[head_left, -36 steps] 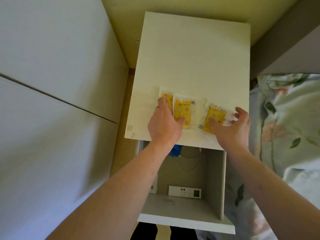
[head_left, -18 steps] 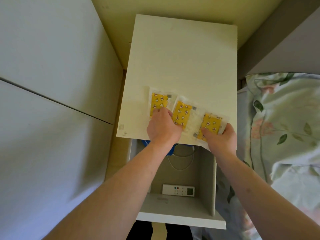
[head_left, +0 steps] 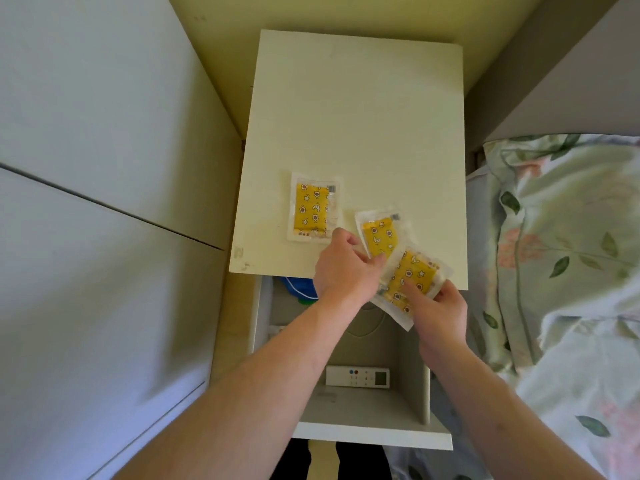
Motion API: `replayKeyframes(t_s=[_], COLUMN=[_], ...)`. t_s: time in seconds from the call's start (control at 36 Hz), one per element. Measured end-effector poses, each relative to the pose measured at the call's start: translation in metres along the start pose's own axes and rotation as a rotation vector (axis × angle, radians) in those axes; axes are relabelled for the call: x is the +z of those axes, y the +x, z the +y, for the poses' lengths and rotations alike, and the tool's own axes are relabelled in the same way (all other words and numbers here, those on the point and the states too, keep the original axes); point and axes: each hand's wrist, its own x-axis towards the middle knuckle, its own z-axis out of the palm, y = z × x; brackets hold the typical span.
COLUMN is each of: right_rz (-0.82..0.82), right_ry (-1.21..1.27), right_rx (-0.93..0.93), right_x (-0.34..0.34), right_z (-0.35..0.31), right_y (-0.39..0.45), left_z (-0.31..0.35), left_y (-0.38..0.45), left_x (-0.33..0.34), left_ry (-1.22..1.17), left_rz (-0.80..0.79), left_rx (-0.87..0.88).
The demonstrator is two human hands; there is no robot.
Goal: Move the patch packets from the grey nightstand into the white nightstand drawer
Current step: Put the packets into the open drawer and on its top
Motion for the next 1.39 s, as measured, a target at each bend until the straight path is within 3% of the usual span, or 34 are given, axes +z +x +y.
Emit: replayKeyframes(t_s=[0.19, 0.36, 0.56, 0.78, 0.86, 1.06, 1.39], right_rz=[-0.05, 0.024, 0.02, -0.115, -0.24, -0.429, -0.551], right_ry=[0.018, 0.085, 0.019, -0.185, -0.29, -0.506, -0.887], right_rx=[-0.022, 0.024, 0.127, 0.239, 0.279, 0.317, 0.142], right_x=[-0.006, -0.024, -0.047, -0.05, -0.033, 0.037, 0.137], right_z=[0.001, 0.021, 0.053, 0.085, 0.1, 0.138, 0.161], right_y=[-0.002, -0.017, -0.031, -0.037, -0.037, -0.042, -0.041], left_z=[-0.007, 0.008, 0.022, -0.02, -0.066, -0.173, -0.226], left_y=[0.004, 0.009, 0.021, -0.02, -0.049, -0.085, -0.061], left_x=[0.006, 0.006, 0.016, -0.031, -0.076, -0.136, -0.138], left_ry=[-0.066, -0.021, -0.052, -0.098, -0.124, -0.09, -0.259], left_rz=[-0.057, 0.068, 0.0, -0.087, -0.114, 0.035, 0.167], left_rx=[-0.095, -0.052, -0.047, 0.228, 0.236, -0.041, -0.118])
